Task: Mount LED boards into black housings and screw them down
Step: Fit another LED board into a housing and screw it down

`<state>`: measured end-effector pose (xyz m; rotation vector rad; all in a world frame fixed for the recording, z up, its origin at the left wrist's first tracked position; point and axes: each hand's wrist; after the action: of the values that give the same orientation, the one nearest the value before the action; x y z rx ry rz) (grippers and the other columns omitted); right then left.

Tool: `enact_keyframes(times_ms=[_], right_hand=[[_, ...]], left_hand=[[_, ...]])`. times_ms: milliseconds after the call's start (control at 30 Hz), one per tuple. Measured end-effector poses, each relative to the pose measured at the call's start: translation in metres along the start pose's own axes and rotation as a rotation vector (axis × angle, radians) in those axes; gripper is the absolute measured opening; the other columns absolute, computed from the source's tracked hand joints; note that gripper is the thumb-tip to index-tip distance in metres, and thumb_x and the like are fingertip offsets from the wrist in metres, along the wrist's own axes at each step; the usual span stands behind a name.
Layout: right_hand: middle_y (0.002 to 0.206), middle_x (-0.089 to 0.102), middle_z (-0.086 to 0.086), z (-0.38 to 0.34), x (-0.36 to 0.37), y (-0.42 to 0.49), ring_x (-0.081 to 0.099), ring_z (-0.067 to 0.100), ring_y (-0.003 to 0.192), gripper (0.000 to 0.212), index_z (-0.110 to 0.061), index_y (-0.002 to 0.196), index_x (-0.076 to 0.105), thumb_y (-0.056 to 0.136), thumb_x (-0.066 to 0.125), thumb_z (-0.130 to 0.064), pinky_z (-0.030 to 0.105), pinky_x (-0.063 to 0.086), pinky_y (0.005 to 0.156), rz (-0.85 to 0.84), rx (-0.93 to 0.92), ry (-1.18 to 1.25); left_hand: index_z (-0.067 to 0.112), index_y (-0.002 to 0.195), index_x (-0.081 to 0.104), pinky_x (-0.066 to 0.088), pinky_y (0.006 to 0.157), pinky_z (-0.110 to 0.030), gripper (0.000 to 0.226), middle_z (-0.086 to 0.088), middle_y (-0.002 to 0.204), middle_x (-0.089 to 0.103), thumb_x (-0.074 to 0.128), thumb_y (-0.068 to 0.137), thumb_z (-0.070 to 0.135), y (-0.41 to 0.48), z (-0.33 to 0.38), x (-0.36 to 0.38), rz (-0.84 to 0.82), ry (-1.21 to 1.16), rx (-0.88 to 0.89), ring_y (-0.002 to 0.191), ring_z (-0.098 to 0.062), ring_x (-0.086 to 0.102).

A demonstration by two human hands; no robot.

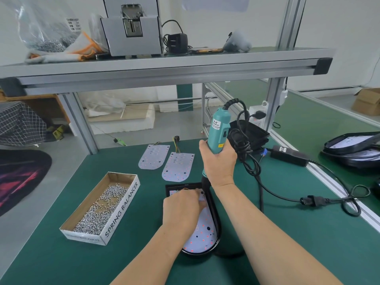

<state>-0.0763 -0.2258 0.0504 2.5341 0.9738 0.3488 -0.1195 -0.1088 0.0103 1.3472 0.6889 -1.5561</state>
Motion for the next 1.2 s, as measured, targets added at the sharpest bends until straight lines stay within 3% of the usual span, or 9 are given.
enact_keyframes(times_ms=[433, 700, 900, 1067, 1133, 1200], right_hand=[[0.051, 0.044, -0.010, 0.003, 0.011, -0.006, 0.039, 0.009, 0.049, 0.037, -0.025, 0.062, 0.039, 0.078, 0.072, -0.021, 0.019, 0.036, 0.050, -0.028, -0.044, -0.095], [0.052, 0.048, -0.014, -0.006, -0.001, -0.009, 0.042, 0.008, 0.051, 0.029, -0.020, 0.065, 0.047, 0.077, 0.072, -0.027, 0.027, 0.042, 0.054, -0.058, 0.017, -0.004], [0.060, 0.054, -0.005, -0.028, -0.021, 0.005, 0.050, 0.015, 0.057, 0.025, -0.014, 0.072, 0.055, 0.079, 0.075, -0.027, 0.037, 0.048, 0.059, 0.007, 0.052, 0.124], [0.062, 0.057, 0.000, -0.032, -0.042, 0.001, 0.054, 0.015, 0.057, 0.020, -0.021, 0.073, 0.057, 0.075, 0.076, -0.031, 0.027, 0.047, 0.055, 0.098, 0.181, 0.210], [0.059, 0.059, -0.002, -0.031, -0.050, -0.001, 0.054, 0.011, 0.052, 0.019, -0.021, 0.075, 0.059, 0.075, 0.076, -0.027, 0.023, 0.045, 0.053, 0.171, 0.258, 0.300], [0.054, 0.058, -0.005, -0.033, -0.057, -0.004, 0.052, 0.010, 0.050, 0.021, -0.019, 0.076, 0.057, 0.079, 0.077, -0.020, 0.022, 0.044, 0.052, 0.240, 0.317, 0.369]], left_hand=[[0.030, 0.112, 0.060, 0.040, 0.070, -0.031, 0.027, 0.002, 0.108, 0.068, 0.047, 0.097, 0.049, 0.003, -0.002, 0.005, -0.009, 0.060, 0.007, 0.100, -0.024, 0.063], [0.032, 0.117, 0.062, 0.039, 0.072, -0.030, 0.030, 0.003, 0.112, 0.068, 0.046, 0.099, 0.049, 0.001, 0.002, -0.002, -0.020, 0.061, 0.011, 0.105, -0.023, 0.063], [0.025, 0.104, 0.061, 0.035, 0.069, -0.029, 0.023, 0.002, 0.108, 0.068, 0.047, 0.098, 0.042, 0.000, 0.003, -0.004, -0.065, 0.079, -0.024, 0.100, -0.024, 0.063], [0.026, 0.108, 0.060, 0.039, 0.073, -0.030, 0.023, 0.003, 0.113, 0.067, 0.051, 0.095, 0.043, 0.002, 0.000, -0.004, -0.084, 0.004, -0.069, 0.106, -0.024, 0.061], [0.031, 0.120, 0.061, 0.046, 0.083, -0.034, 0.027, 0.004, 0.123, 0.066, 0.053, 0.096, 0.039, 0.002, -0.005, -0.006, -0.134, -0.055, -0.094, 0.115, -0.024, 0.059], [0.031, 0.129, 0.061, 0.045, 0.093, -0.032, 0.032, 0.000, 0.127, 0.064, 0.054, 0.097, 0.031, 0.003, -0.012, -0.010, -0.192, -0.257, -0.165, 0.117, -0.024, 0.058]])
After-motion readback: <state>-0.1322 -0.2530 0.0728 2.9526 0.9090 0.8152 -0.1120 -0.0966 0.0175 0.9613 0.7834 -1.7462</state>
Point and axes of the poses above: each hand's wrist, its own y-axis towards the middle knuckle, its own x-axis out of the palm, z = x × y
